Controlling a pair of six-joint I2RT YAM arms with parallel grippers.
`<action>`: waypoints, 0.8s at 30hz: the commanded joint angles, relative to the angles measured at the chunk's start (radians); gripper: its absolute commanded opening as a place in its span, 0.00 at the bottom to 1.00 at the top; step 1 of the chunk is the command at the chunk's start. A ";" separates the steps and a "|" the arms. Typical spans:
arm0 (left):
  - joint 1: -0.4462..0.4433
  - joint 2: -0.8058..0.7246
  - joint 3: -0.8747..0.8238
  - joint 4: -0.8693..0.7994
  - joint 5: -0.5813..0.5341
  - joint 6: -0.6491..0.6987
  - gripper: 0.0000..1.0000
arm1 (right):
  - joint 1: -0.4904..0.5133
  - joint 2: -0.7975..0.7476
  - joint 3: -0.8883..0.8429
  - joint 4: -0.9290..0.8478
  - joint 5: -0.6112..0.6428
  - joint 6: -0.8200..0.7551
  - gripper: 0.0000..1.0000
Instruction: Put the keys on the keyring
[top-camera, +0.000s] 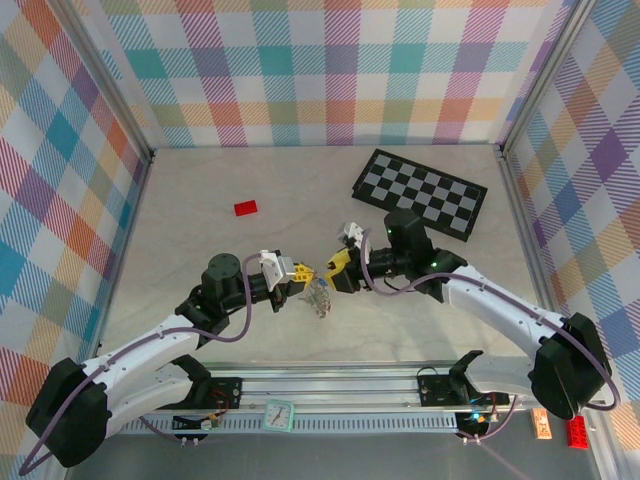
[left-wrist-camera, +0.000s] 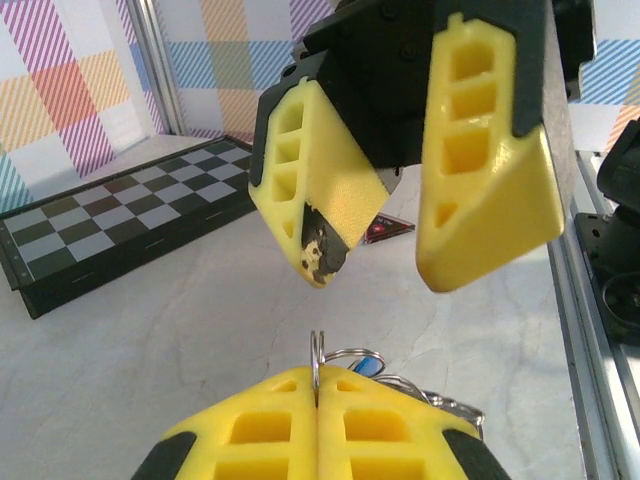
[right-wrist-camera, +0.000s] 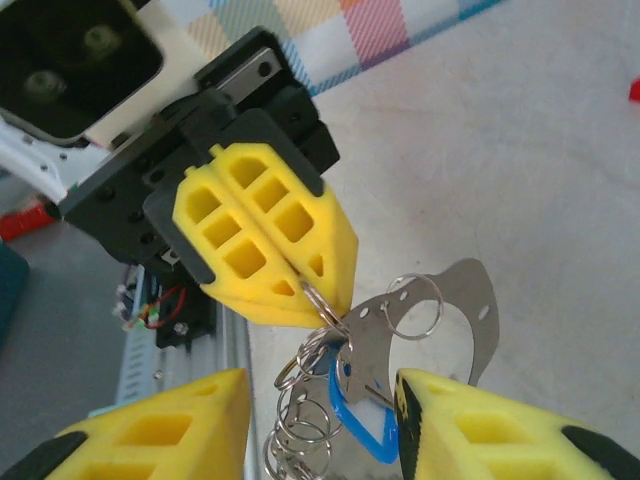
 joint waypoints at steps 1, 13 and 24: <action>-0.008 0.005 -0.014 0.113 0.039 -0.028 0.00 | 0.005 0.025 0.014 0.079 -0.069 -0.206 0.42; -0.008 0.023 -0.022 0.158 0.072 -0.050 0.00 | 0.005 0.095 0.031 0.113 -0.118 -0.251 0.28; -0.008 0.029 -0.024 0.179 0.088 -0.064 0.00 | 0.004 0.134 0.051 0.118 -0.155 -0.257 0.15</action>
